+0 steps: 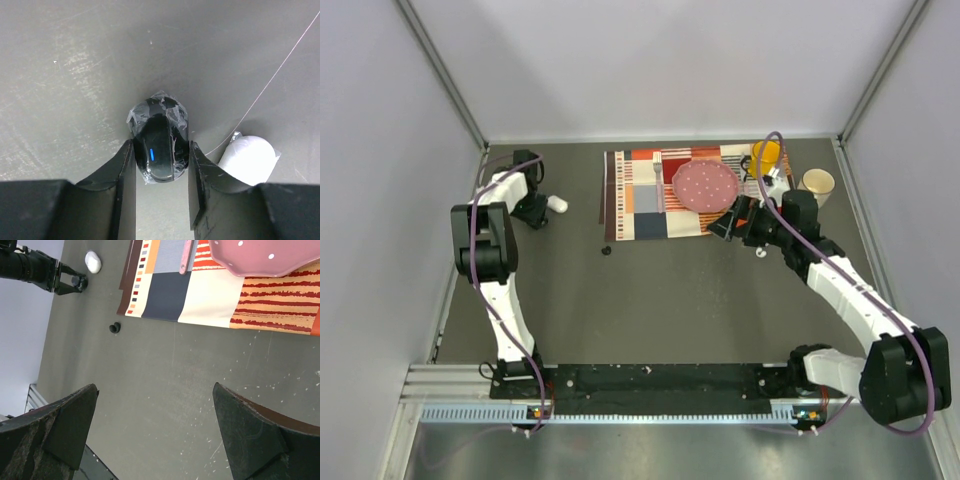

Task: Insert the wireless bluetooth earbuds into the charging case
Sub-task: Pick up the charging case at the center of the board.

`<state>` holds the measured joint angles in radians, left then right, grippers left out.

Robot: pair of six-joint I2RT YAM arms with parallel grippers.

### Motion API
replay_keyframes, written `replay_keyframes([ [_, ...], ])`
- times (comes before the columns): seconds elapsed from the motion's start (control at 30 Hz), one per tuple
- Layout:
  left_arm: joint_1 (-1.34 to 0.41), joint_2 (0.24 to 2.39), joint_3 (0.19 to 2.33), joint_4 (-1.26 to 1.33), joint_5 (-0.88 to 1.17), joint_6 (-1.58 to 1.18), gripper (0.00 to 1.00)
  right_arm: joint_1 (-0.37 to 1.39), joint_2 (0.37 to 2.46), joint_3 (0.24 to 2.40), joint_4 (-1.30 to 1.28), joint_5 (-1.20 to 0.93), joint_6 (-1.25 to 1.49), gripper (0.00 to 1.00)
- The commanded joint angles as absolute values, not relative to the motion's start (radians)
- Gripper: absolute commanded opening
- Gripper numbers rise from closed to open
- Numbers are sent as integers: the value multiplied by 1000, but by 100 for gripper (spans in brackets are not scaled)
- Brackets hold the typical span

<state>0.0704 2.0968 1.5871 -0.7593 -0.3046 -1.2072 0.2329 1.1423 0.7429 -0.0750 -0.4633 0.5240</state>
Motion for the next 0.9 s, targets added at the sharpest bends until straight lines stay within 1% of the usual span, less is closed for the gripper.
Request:
replay_keyframes([
  [0.0, 77, 2068, 1526, -736, -351, -1158, 19, 238, 1150, 807, -55, -468, 509, 99],
  [0.03, 75, 2051, 1502, -715, -354, -1144, 10, 236, 1150, 808, -54, -469, 514, 99],
  [0.1, 75, 1985, 1432, -668, -351, -1106, 4, 236, 1154, 808, -41, -479, 522, 99],
  [0.17, 75, 1901, 1379, -576, -330, -1054, 0, 236, 1161, 810, -32, -494, 526, 99],
  [0.23, 75, 1841, 1309, -525, -273, -1011, 0, 236, 1164, 811, -29, -494, 538, 99],
  [0.27, 75, 1779, 1283, -447, -235, -949, 0, 236, 1164, 807, -14, -498, 548, 99],
  [0.33, 74, 1711, 1192, -375, -139, -896, 0, 236, 1166, 795, -2, -509, 577, 99],
  [0.37, 72, 1636, 1154, -298, -105, -849, 0, 236, 1164, 789, 32, -524, 587, 99],
  [0.43, 71, 1551, 1030, -212, -42, -804, 0, 238, 1163, 770, 69, -534, 620, 98],
  [0.47, 69, 1460, 984, -98, 51, -745, 0, 236, 1160, 764, 83, -547, 632, 98],
  [0.5, 69, 1415, 897, -45, 113, -712, 0, 236, 1158, 758, 107, -557, 646, 98],
  [0.53, 69, 1369, 861, -8, 159, -689, 0, 236, 1154, 746, 116, -564, 653, 98],
  [0.57, 69, 1286, 829, 50, 266, -646, 0, 236, 1152, 739, 123, -575, 655, 98],
  [0.6, 68, 1248, 772, 127, 320, -622, 0, 236, 1147, 736, 126, -578, 657, 98],
  [0.63, 66, 1211, 752, 159, 369, -586, 0, 236, 1143, 729, 129, -580, 661, 98],
  [0.67, 64, 1148, 735, 181, 481, -565, 0, 236, 1138, 726, 130, -583, 666, 98],
  [0.73, 40, 1085, 709, 222, 581, -475, 2, 236, 1137, 718, 144, -604, 672, 97],
  [0.77, 23, 1024, 704, 219, 613, -442, 2, 236, 1135, 713, 147, -629, 675, 97],
  [0.8, -33, 990, 701, 192, 645, -402, 3, 236, 1138, 713, 150, -643, 678, 97],
  [0.87, -104, 899, 699, 152, 637, -257, 2, 238, 1141, 715, 158, -693, 675, 95],
])
